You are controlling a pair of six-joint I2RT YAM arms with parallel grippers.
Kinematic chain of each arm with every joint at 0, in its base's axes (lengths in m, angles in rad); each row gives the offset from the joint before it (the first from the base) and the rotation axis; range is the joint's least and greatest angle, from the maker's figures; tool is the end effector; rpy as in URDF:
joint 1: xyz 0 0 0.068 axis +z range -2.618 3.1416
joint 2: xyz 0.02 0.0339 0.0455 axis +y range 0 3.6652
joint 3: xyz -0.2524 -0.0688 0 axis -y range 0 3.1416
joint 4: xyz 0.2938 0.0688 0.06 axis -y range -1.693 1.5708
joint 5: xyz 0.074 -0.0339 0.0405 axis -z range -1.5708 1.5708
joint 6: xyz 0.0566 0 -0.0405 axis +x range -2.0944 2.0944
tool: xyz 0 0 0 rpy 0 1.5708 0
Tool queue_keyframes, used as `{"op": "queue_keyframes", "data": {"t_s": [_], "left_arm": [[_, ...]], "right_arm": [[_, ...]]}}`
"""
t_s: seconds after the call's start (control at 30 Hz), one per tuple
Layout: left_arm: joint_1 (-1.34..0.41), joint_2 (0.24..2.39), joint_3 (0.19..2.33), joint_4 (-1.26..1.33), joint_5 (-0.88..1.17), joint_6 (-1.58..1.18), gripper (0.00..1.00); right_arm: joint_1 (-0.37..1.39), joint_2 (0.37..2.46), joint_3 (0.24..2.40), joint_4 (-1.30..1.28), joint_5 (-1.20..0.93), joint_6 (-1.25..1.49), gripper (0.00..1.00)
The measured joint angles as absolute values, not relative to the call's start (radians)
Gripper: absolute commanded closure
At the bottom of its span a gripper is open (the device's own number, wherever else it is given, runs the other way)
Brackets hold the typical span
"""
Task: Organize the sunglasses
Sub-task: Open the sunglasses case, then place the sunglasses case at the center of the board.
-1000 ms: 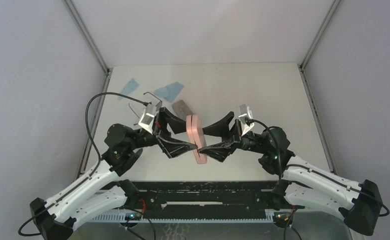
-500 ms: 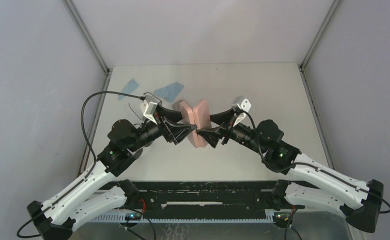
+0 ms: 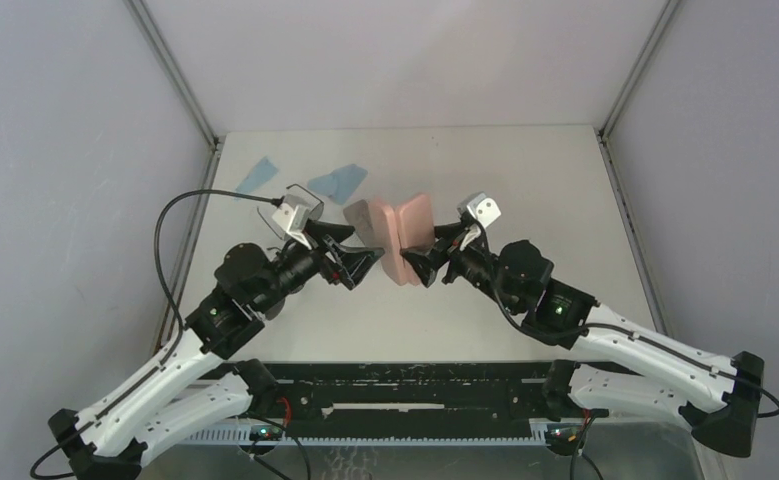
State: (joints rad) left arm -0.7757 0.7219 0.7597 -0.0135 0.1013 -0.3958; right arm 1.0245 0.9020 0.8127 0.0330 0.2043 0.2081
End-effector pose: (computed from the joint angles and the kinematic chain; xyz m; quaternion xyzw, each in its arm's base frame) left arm 0.1760 -0.1806 0.3545 0.1673 0.6782 -0.4246 0.5760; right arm 0.1608 0.2424 0.3378 -0.2227 0.6913 0.3345 0.6005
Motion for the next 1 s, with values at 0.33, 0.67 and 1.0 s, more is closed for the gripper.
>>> {"op": "queue_keyframes", "data": {"t_s": [0.33,0.67,1.0], "left_arm": [[-0.774,0.624,0.764,-0.083,0.016,-0.371,0.00],[-0.773,0.607,0.793,-0.342,-0.348,-0.361,0.00],[-0.772,0.601,0.793,-0.539,-0.579,-0.386,0.00]], "right_arm": [[1.010,0.791,0.813,-0.049,0.262,0.104,1.00],[1.010,0.960,0.979,-0.434,0.640,-0.006,1.00],[1.011,1.367,1.027,-0.674,0.886,-0.037,0.97]]}}
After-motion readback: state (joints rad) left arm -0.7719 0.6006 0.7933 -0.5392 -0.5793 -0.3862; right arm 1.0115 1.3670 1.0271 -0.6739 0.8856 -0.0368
